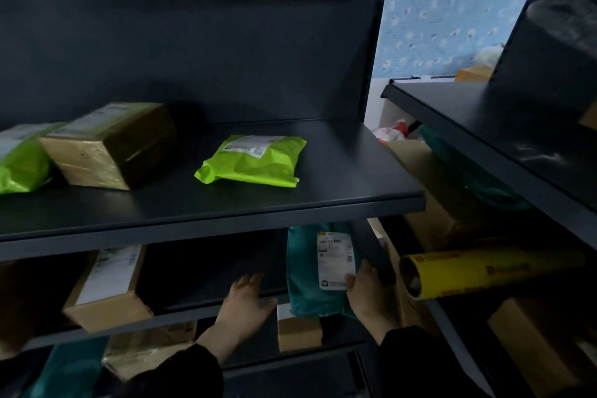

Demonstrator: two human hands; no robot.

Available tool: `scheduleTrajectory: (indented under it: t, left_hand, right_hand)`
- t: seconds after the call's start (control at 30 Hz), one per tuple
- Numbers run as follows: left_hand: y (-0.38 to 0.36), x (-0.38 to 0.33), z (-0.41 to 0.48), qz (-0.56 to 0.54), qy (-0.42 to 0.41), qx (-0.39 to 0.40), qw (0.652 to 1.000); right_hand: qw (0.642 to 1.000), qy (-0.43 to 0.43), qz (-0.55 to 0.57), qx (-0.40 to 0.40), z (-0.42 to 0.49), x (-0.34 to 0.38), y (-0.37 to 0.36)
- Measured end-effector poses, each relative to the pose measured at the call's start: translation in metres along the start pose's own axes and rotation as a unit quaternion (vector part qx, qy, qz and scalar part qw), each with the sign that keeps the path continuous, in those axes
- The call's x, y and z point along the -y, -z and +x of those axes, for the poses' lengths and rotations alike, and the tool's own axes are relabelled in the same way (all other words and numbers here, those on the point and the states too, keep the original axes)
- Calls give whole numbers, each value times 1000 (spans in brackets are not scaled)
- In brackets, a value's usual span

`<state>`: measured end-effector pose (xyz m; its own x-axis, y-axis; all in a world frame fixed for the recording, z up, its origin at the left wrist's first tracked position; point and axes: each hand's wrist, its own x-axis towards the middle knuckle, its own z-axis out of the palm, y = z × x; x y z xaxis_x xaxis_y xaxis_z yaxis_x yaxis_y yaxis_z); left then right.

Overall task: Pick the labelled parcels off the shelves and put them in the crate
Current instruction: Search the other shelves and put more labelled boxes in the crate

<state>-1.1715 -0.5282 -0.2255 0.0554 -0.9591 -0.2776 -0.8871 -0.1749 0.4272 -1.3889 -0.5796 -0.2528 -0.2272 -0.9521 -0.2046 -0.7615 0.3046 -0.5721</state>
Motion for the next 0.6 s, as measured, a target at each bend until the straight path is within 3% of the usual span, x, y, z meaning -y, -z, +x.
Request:
scheduleTrajectory:
  t: [0.2,0.6]
  left_hand:
    - [-11,-3,-2,0,12,3,1000]
    - [-14,-6,-4,-4,22,-1,1000]
  right_hand:
    - [996,48,10,-70,-18,-17,-14]
    - [997,37,7,-71,-2,-2,-12]
